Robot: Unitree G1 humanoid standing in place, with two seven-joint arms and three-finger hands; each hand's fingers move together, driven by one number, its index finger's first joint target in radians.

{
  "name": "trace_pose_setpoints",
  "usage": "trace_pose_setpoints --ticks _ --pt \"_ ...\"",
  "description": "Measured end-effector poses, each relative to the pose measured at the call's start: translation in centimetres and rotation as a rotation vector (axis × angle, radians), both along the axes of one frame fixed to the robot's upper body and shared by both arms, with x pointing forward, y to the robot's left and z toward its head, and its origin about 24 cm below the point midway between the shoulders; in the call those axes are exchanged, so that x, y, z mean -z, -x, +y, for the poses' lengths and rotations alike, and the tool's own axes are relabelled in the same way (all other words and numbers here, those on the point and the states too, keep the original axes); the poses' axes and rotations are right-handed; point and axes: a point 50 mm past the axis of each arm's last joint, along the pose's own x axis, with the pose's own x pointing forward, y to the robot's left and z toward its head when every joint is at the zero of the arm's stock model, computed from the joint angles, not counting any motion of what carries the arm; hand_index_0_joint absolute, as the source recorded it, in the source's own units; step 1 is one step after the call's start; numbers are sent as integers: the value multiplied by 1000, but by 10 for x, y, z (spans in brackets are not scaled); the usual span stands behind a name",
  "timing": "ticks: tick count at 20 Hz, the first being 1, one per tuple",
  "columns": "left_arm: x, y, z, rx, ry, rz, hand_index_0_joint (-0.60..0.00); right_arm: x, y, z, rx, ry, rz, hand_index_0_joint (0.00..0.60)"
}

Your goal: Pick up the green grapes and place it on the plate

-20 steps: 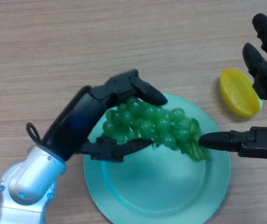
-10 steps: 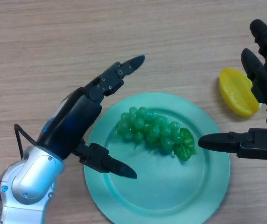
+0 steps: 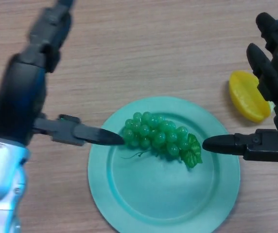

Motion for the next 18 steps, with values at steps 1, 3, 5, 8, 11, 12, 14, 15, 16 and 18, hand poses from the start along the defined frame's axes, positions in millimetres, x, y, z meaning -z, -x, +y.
trace_pose_setpoints --ticks 1,3,5,8,11,12,14,15,16,18 --pt "0 2 2 36 90 42 0 0 0 1 -3 0 0 0" --pt "-5 4 8 76 223 51 0 -2 2 4 -18 0 -10 0" --pt "-8 6 19 69 302 61 0 -3 2 5 -22 0 -14 0" --pt "2 9 25 19 289 107 0 -2 2 5 -22 0 -11 0" --pt "6 8 28 -54 131 103 0 3 3 8 -34 0 14 0" --pt "9 7 26 -49 101 113 0 4 3 10 -46 0 15 0" --pt "11 7 22 -6 73 120 0 4 3 12 -55 1 16 0" --pt "12 7 22 -1 75 122 0 4 3 12 -53 1 16 0" --pt "14 8 22 -8 75 129 0 4 3 11 -53 1 16 0" --pt "16 8 24 -32 63 136 0 3 3 11 -53 1 13 0"
